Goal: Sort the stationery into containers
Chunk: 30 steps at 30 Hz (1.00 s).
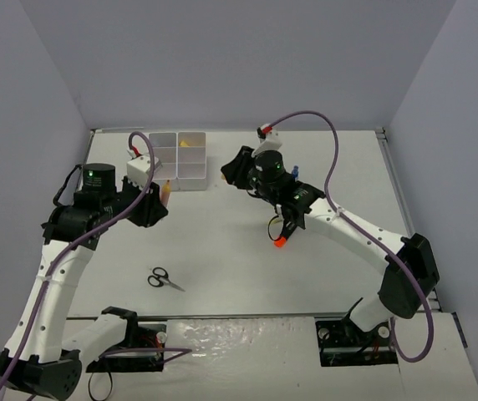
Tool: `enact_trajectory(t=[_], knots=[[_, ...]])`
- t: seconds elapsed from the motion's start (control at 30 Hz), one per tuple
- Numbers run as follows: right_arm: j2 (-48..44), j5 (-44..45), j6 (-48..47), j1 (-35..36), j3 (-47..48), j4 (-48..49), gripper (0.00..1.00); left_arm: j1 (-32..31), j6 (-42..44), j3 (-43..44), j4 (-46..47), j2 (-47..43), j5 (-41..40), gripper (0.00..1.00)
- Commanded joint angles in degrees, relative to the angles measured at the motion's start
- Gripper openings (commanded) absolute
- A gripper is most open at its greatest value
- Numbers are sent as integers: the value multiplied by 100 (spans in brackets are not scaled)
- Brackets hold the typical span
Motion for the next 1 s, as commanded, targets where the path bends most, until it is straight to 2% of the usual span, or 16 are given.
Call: enact_trajectory(t=[0.0, 0.13, 0.37, 0.43, 0.5, 0.67, 0.8, 0.97], knots=[[197, -2169, -1103, -623, 628, 2420, 0, 133, -116, 404, 202, -333, 1362, 0], [470, -3307, -778, -932, 903, 3758, 0, 136, -587, 204, 854, -777, 1536, 0], [805, -4805, -426, -604, 1232, 5638, 0, 136, -1430, -259, 2123, -965, 2357, 0], [882, -5366, 38, -553, 1142, 6796, 0, 128, -1571, -436, 2391, -1018, 2625, 0], [903, -5432, 399, -565, 1091, 7331, 0, 136, -1660, -622, 2538, -1087, 2766, 0], [803, -5505, 313, -402, 1146, 7361, 0, 134, -2147, -1265, 3257, -1214, 3019, 0], [736, -5741, 173, -267, 1209, 7156, 0, 136, -2337, -1328, 3632, -1227, 3142, 0], [621, -5969, -370, -223, 1386, 6176, 0, 136, -2317, -1227, 3594, -1251, 3187, 0]])
